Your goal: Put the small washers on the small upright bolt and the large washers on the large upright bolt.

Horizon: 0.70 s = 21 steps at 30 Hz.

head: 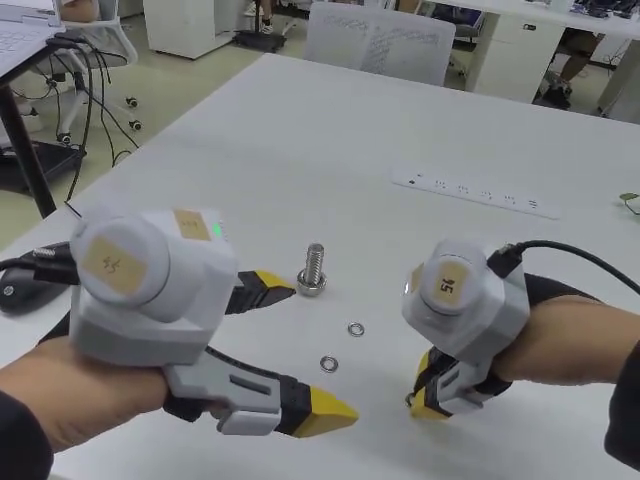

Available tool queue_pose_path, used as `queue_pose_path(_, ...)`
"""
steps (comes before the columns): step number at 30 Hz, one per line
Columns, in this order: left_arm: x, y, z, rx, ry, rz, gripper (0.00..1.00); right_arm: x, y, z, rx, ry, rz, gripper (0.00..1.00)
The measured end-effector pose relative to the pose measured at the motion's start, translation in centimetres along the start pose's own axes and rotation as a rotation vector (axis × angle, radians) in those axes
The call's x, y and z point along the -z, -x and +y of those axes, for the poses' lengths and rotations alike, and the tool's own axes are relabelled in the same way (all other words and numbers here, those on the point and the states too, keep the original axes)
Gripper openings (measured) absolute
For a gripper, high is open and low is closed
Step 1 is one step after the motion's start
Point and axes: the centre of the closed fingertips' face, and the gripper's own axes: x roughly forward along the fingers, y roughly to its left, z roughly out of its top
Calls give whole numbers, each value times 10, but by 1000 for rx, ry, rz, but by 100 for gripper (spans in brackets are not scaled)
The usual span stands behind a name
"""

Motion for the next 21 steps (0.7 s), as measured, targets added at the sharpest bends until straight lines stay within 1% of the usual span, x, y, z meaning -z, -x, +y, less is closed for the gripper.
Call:
queue_pose_path(8, -1, 0, 0, 1, 0, 0, 77, 0, 0, 0, -2, -9, -2, 13)
queue_pose_path(10, -1, 0, 0, 1, -1, 1, 77, -1, 0, 0, -1, -1, 2, 13)
queue_pose_path(13, -1, 1, 0, -1, 0, -1, 77, -1, 1, 0, -10, -9, 3, 13)
queue_pose_path(15, -1, 1, 0, -1, 1, -1, 77, -1, 1, -1, -4, -7, 3, 13)
queue_pose_path(17, -1, 1, 0, -1, 1, -2, 77, -2, 3, 0, -9, -11, 0, 13)
queue_pose_path(18, -1, 1, 0, -1, 1, -2, 77, -3, 6, 0, -9, -15, -10, 13)
queue_pose_path(21, -1, 1, -1, 1, 1, -3, 77, -3, 11, -3, -8, -21, -10, 13)
